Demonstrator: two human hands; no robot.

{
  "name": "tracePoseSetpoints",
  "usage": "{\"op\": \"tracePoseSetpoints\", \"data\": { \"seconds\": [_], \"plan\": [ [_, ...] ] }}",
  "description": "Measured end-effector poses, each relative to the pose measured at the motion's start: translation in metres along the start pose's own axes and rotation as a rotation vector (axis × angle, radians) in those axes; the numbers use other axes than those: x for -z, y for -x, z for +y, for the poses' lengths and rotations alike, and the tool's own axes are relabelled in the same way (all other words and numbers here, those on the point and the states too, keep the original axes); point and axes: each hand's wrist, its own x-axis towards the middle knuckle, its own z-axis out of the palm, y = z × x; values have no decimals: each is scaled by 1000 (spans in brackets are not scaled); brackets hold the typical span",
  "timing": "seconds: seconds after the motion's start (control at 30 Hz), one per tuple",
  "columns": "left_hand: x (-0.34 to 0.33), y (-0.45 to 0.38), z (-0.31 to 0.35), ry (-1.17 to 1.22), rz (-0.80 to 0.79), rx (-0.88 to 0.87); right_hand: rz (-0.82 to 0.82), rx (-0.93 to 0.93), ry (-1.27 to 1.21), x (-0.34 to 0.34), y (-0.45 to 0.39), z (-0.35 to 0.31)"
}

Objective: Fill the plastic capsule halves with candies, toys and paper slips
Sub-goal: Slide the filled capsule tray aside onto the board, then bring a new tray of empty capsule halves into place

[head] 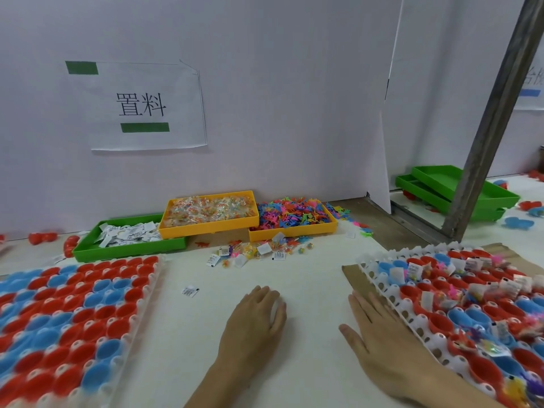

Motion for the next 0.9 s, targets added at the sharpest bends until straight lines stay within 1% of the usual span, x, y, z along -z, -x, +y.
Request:
{"op": "tracePoseSetpoints", "data": {
  "seconds": [0.2,0.3,0.4,0.47,0.53,0.6,0.67,0.73,0.8,0.9],
  "plan": [
    [12,2,7,62,71,10,-65,-8,71,12,-6,-10],
    [34,2,5,31,116,38,-35,69,46,25,-12,-30],
    [71,2,-8,-61,192,95,-1,191,-110,32,-17,-66],
    [100,1,-25,-129,251,159,84,280,-258,33,-23,-97],
    [128,3,-48,-167,259,247,176,359,-423,30,-31,-131],
    [151,7,-72,-182,262,311,200,395,-577,25,-39,-166],
    [170,14,-93,-176,310,349,156,374,-709,18,-45,-197],
    [186,24,-116,-183,346,401,52,316,-824,10,-50,-226],
    [199,33,-139,-211,326,474,-56,256,-912,4,-54,-250],
    [213,42,-171,-274,253,608,-170,183,-1029,-1,-58,-280]
  ]
}}
